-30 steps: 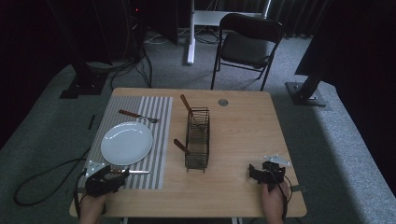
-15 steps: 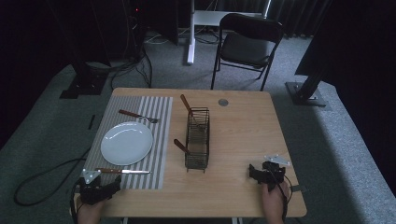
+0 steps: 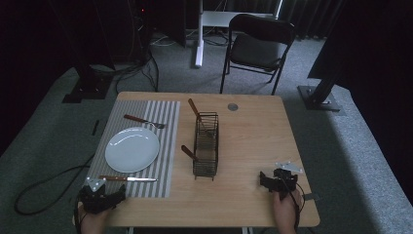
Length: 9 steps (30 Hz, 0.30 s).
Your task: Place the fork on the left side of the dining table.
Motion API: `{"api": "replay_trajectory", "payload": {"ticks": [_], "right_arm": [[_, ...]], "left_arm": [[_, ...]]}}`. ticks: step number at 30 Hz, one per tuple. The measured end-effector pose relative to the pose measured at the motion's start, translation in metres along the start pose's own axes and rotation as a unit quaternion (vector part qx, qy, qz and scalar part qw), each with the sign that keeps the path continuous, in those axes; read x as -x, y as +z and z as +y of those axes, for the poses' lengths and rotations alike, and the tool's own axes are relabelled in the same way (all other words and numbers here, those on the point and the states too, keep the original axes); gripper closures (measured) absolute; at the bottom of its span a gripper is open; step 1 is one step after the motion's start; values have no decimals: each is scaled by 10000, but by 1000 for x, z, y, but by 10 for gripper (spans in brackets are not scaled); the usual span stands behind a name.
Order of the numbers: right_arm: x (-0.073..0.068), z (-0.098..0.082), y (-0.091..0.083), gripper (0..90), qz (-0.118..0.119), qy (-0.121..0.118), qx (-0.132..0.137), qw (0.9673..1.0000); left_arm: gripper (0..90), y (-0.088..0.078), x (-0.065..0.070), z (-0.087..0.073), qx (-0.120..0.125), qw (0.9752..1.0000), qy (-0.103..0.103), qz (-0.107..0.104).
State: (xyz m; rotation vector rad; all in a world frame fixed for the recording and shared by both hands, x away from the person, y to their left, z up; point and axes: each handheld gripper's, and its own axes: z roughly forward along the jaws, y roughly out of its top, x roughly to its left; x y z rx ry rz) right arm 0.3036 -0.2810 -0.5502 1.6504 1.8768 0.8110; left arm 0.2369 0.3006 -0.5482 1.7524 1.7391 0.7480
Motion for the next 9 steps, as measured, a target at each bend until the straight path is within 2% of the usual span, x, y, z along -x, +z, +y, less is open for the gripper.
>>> {"api": "replay_trajectory", "payload": {"ticks": [9], "right_arm": [[0,0,0,127,1,1,-3,10000]], "left_arm": [[80,0,0,-2,85,10000,44,15]]}}
